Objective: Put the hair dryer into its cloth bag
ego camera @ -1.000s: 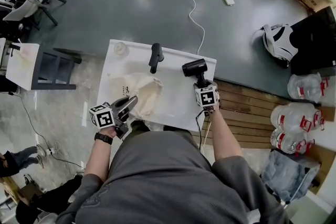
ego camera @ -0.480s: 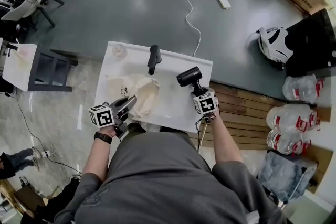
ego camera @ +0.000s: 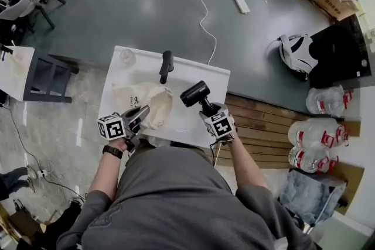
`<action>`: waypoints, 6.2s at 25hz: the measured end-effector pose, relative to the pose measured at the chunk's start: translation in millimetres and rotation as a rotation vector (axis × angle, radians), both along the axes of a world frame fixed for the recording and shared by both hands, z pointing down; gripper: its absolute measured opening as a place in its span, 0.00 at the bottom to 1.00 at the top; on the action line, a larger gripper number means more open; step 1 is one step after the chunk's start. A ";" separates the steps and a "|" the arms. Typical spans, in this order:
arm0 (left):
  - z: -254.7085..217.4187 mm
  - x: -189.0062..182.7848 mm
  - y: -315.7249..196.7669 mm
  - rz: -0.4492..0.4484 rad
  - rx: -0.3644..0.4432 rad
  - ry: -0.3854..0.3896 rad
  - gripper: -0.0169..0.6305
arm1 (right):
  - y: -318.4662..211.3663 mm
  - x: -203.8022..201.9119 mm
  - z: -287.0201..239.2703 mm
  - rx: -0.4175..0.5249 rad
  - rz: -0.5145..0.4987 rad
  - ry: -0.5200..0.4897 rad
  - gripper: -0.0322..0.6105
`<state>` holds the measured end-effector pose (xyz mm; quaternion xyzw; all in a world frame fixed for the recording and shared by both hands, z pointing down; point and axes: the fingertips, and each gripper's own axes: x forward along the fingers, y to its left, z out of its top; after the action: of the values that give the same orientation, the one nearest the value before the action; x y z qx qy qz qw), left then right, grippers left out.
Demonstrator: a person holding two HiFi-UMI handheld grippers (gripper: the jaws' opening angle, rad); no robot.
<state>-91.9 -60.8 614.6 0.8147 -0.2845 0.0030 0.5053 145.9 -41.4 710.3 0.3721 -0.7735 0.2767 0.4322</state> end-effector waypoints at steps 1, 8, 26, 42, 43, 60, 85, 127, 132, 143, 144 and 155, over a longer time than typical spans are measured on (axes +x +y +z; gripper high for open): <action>0.3 0.9 -0.2 -0.001 0.000 0.003 0.06 | 1.5 -4.9 -2.3 0.000 -0.015 -0.002 0.43; -1.5 6.3 -3.9 -0.009 0.009 0.027 0.06 | 10.8 -35.1 -17.5 0.012 -0.113 -0.007 0.43; -6.7 37.9 2.1 0.039 0.005 0.067 0.06 | 36.4 -96.3 -24.1 0.024 -0.463 0.156 0.43; -21.5 80.8 28.7 0.191 0.000 0.167 0.06 | 43.4 -117.8 6.4 -0.230 -0.600 0.336 0.43; -21.1 80.2 28.8 0.190 -0.002 0.168 0.06 | 43.4 -119.0 7.9 -0.235 -0.598 0.333 0.43; -31.8 82.0 31.3 0.221 -0.015 0.248 0.06 | 51.5 -115.1 19.4 -0.267 -0.535 0.242 0.44; -59.1 74.3 35.7 0.262 0.004 0.373 0.06 | 20.0 -111.5 12.4 -0.179 -0.203 -0.248 0.15; -21.8 -21.5 -6.1 -0.007 0.035 0.133 0.06 | -41.8 -136.1 -101.2 -0.316 0.012 -0.652 0.07; -5.0 -46.7 -21.9 -0.100 0.028 0.094 0.06 | -55.0 -159.5 -81.4 -0.306 0.039 -0.612 0.07; -1.7 -50.0 -32.9 -0.143 0.018 0.114 0.16 | -70.0 -163.5 -61.9 -0.283 0.115 -0.563 0.07; -4.1 -50.6 -33.1 -0.137 0.024 0.119 0.21 | -70.3 -159.4 -59.4 -0.285 0.129 -0.559 0.07; -1.6 -71.1 -25.6 -0.205 -0.031 0.189 0.29 | -63.7 -99.9 -22.4 -0.320 0.258 -0.470 0.07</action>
<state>-162.9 -86.4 613.0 0.7700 -0.3176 -0.1210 0.5400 46.1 -105.1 687.9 0.3199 -0.7453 0.5261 0.2558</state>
